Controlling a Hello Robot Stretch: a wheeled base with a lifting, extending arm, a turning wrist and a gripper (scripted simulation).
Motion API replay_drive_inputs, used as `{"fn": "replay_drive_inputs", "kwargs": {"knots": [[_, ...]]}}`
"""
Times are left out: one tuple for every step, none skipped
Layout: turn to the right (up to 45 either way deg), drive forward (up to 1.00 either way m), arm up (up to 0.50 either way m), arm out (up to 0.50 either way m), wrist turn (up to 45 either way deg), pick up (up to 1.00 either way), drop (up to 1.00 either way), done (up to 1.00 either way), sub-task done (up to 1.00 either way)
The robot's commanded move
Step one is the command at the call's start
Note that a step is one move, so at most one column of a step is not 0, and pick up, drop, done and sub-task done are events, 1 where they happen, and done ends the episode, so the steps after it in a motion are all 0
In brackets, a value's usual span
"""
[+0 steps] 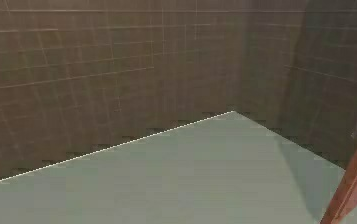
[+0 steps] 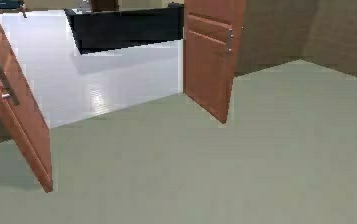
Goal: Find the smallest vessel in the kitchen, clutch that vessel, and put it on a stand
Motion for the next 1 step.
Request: {"fn": "replay_drive_inputs", "kwargs": {"knots": [[45.0, 0.00, 0.00, 0.00, 0.0, 0.00, 0.00, 0.00, 0.00]]}}
